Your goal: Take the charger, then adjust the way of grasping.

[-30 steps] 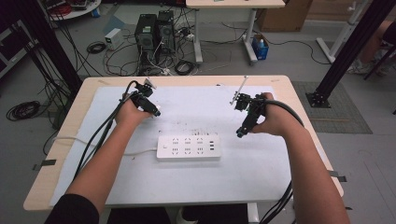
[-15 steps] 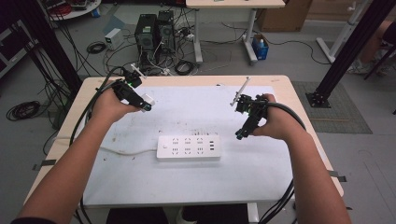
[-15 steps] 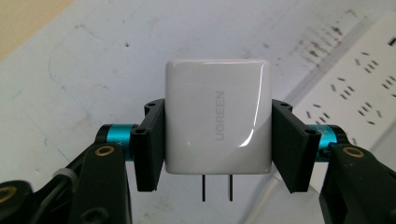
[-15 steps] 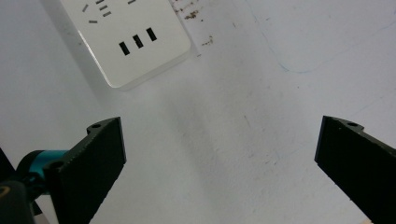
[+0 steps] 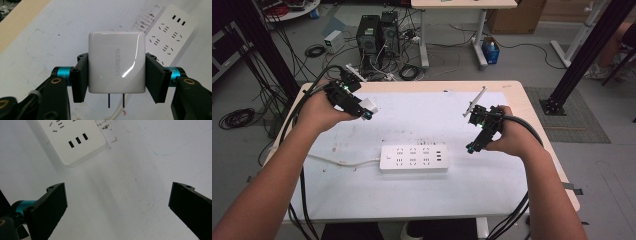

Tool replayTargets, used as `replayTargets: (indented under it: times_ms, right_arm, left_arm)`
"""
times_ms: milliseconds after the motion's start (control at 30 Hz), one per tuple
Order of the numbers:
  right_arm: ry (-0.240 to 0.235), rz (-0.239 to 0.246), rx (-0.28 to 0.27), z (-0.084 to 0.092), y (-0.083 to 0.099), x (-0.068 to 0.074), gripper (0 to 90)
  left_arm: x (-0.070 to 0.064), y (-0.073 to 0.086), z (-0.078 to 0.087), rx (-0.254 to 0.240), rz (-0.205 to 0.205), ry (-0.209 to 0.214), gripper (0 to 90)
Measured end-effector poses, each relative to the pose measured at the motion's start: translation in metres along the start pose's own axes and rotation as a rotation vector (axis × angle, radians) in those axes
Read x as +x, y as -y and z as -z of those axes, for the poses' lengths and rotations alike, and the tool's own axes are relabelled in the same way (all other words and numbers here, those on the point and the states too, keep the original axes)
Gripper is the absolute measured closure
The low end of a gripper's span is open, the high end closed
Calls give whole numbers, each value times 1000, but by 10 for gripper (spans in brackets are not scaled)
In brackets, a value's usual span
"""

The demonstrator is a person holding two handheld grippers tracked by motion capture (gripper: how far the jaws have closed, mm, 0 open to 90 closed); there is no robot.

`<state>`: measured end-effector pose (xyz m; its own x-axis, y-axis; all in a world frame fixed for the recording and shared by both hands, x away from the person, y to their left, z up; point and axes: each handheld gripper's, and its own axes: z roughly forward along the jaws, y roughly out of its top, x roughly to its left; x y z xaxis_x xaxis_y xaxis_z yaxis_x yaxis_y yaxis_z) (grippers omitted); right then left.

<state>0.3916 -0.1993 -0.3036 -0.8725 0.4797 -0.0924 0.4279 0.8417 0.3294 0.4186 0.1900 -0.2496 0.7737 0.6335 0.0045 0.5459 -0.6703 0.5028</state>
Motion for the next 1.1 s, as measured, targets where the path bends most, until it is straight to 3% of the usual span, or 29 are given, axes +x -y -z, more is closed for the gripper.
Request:
replayTargets:
  times_ms: [233,300,500,733,1100]
  right_arm:
    - [0,2,11,0,-5,-4,12]
    - [-1,2,11,0,-7,-4,12]
    - [-3,5,2,2,-10,-7,12]
    - [-30,-26,-16,0,-16,-11,12]
    - [-69,-88,-80,-1,-27,-9,12]
  left_arm:
    - [3,1,-10,13,-27,37,425]
    - [2,0,-13,19,-60,48,425]
    - [1,-6,-22,11,-109,81,425]
    - [-2,-11,-33,13,-157,105,425]
    - [-9,-11,-42,-2,-192,127,425]
